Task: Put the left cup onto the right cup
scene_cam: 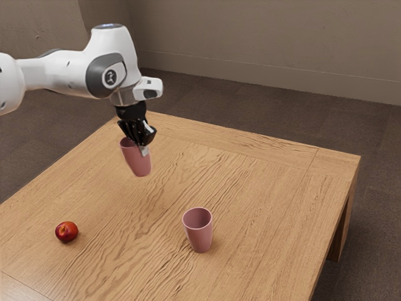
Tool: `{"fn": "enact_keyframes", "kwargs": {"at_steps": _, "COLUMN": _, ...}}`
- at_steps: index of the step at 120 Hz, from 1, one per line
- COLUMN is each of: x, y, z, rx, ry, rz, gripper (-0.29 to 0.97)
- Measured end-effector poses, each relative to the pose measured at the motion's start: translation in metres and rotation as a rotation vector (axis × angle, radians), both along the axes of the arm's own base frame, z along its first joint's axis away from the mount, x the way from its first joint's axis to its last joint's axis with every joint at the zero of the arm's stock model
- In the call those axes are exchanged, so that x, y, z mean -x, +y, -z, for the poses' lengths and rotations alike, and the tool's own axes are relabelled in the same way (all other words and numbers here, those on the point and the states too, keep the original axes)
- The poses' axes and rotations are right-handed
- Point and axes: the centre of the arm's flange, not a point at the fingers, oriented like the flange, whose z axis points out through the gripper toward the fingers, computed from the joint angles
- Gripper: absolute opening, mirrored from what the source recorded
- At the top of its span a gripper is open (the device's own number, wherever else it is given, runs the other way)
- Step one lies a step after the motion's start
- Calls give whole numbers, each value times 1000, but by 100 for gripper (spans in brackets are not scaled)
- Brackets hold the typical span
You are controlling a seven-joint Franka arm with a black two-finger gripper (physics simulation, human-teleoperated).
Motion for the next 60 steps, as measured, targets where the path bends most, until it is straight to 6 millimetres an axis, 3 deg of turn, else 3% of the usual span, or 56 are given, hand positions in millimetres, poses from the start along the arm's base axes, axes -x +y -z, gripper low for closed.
{"fn": "enact_keyframes", "kwargs": {"at_steps": 36, "x": 20, "y": -96, "z": -19, "rx": -37, "ry": -13, "rz": 181, "gripper": -10}}
{"fn": "enact_keyframes", "kwargs": {"at_steps": 47, "x": 28, "y": -116, "z": -22, "rx": -47, "ry": -28, "rz": 210, "gripper": -10}}
{"fn": "enact_keyframes", "kwargs": {"at_steps": 60, "x": 40, "y": -131, "z": -11, "rx": -51, "ry": -35, "rz": 222, "gripper": -11}}
